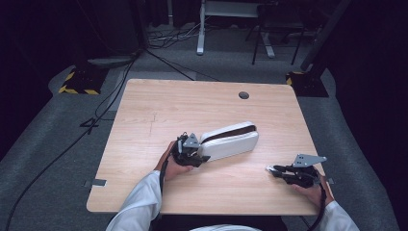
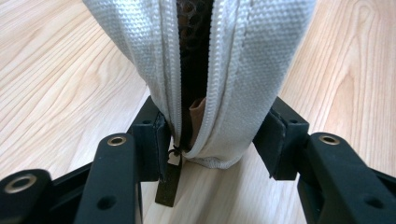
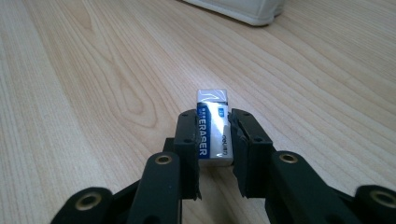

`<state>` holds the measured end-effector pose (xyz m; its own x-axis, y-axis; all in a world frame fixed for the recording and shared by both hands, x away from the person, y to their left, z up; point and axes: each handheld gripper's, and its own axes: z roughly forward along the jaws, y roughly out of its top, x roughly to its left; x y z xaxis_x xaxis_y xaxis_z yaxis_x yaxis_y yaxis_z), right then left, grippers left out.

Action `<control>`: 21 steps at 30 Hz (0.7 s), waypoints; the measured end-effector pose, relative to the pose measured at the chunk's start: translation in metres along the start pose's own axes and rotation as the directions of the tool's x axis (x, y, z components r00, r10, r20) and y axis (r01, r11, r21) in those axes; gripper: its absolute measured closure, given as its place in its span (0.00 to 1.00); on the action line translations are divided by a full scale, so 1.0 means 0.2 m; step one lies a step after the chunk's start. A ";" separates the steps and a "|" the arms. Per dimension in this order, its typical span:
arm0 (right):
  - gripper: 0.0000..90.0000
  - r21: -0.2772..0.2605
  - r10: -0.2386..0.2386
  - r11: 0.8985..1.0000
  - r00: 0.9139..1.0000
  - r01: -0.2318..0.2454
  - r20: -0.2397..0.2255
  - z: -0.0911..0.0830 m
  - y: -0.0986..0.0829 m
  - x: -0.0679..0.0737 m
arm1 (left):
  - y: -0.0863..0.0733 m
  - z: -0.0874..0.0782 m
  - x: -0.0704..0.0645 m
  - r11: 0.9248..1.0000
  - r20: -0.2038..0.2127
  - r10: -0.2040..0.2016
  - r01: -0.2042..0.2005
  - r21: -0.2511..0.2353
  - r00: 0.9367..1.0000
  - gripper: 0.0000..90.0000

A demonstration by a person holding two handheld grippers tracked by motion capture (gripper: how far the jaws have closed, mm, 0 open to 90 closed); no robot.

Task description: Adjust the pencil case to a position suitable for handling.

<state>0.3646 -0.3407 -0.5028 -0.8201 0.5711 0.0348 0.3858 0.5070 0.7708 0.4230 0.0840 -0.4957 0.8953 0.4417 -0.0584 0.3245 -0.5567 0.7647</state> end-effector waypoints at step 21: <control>0.81 0.007 0.006 1.000 1.000 -0.006 -0.007 -0.02 -0.01 0.01 | 0.01 -0.07 -0.01 0.999 -0.086 -0.001 0.005 0.044 0.996 0.24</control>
<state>0.3602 -0.3439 -0.5019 -0.8208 0.5695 0.0441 0.3937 0.5082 0.7660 0.4164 0.0925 -0.4848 0.8655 0.5009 -0.0039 0.3421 -0.5853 0.7351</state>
